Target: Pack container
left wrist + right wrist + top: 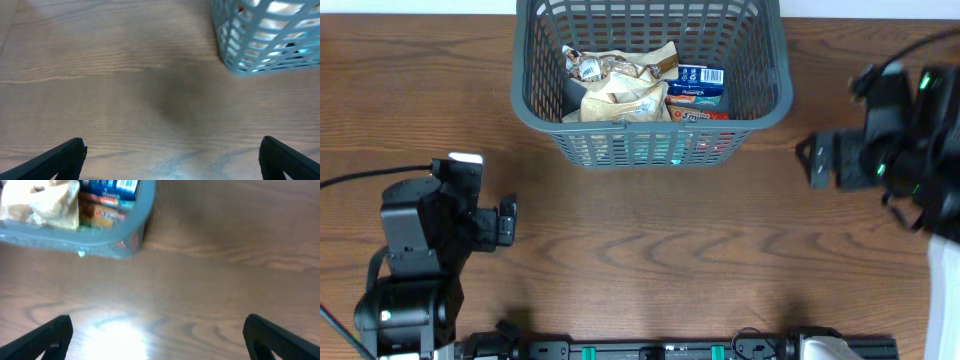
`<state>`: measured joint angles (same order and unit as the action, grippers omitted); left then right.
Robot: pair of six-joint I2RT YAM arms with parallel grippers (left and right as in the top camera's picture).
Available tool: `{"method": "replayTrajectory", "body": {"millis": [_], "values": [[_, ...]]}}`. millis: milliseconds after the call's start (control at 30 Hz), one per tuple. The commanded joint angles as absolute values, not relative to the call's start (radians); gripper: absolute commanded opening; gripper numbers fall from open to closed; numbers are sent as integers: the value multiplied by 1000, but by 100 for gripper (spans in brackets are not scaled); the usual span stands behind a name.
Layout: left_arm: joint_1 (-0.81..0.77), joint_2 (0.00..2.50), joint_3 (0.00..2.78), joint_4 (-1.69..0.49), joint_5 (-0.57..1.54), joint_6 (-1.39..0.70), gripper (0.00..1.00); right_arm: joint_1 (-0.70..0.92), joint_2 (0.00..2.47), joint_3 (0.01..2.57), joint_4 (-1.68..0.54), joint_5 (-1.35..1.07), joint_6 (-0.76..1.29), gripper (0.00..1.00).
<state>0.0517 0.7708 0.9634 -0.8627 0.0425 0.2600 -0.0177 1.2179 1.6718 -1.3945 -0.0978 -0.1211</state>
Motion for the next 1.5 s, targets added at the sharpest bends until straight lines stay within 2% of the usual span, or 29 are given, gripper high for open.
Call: {"method": "replayTrajectory", "body": {"millis": [0,133,267,1100,1233,1467], "values": [[58,751,958,-858,77,244,98,-6,1047,1425,-1307,-102,-129,99],[58,750,957,-859,94,228,98,-6,896,1171,-1168,-102,-129,99],[58,750,956,-882,94,226,99,-6,814,1021,-1110,-101,-140,99],[58,751,956,-888,94,226,99,-5,787,981,-1101,-79,-175,99],[58,751,956,-888,94,226,99,9,644,931,-1030,-91,-175,99],[58,751,956,-888,94,226,98,60,279,608,-693,-94,-146,99]]}}
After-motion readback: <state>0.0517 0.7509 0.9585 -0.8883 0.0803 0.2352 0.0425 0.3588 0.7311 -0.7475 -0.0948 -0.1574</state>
